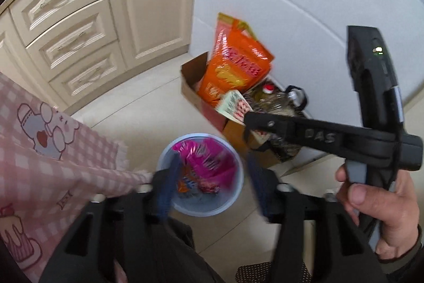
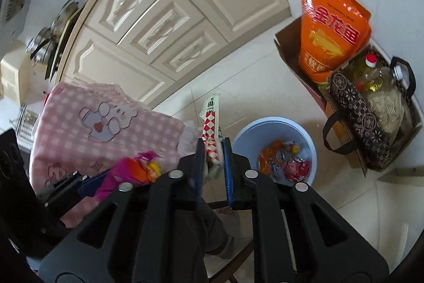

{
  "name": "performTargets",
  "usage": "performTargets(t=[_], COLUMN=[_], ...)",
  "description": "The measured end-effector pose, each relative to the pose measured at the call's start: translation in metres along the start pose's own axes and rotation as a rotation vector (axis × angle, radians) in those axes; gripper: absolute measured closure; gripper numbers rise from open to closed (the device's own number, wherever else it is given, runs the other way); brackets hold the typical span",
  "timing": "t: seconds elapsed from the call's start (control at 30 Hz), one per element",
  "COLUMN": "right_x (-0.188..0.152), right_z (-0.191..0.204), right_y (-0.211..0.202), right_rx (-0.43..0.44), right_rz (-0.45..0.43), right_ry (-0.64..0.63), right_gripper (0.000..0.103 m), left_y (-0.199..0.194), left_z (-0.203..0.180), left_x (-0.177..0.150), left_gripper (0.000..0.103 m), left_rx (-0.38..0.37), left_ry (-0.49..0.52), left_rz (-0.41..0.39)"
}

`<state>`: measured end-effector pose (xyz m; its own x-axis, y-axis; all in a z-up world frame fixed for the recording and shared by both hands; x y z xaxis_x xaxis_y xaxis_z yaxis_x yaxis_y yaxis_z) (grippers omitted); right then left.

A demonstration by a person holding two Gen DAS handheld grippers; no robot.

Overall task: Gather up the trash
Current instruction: 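Open both tools to drop the wrappers into the bucket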

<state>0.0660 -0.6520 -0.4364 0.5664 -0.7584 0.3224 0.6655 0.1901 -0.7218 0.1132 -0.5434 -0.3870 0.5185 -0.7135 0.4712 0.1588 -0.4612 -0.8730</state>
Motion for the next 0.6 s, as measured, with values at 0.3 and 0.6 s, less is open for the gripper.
performTargets(t=[0.3,0.6], right_x=[0.003,0.007], right_z=[-0.004,0.006], right_y=[-0.012,-0.031], right_rx=[-0.025,-0.054], right_rz=[-0.049,-0.086], right_ry=[0.017,0.005], right_gripper=[0.012,0.008], left_y=[-0.006,-0.041], left_z=[0.008,-0.001], left_x=[0.008,0.013], left_gripper=[0.019,0.018], left_rx=[0.047,0.066], left_ry=[-0.029,-0.013], left_rz=[-0.015,-0.095])
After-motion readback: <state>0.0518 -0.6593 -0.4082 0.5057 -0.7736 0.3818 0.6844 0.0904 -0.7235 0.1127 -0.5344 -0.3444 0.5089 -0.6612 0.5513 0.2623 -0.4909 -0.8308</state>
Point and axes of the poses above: each gripper's, at about its wrist camera, not at the fingertips, and y roughly the way its jaws point, z to its left, x to its top, the point moved 7 cm from there along y, roughly the way its jaws point, and after that the axes turned 1 degree about y, right-handed, at the moved point
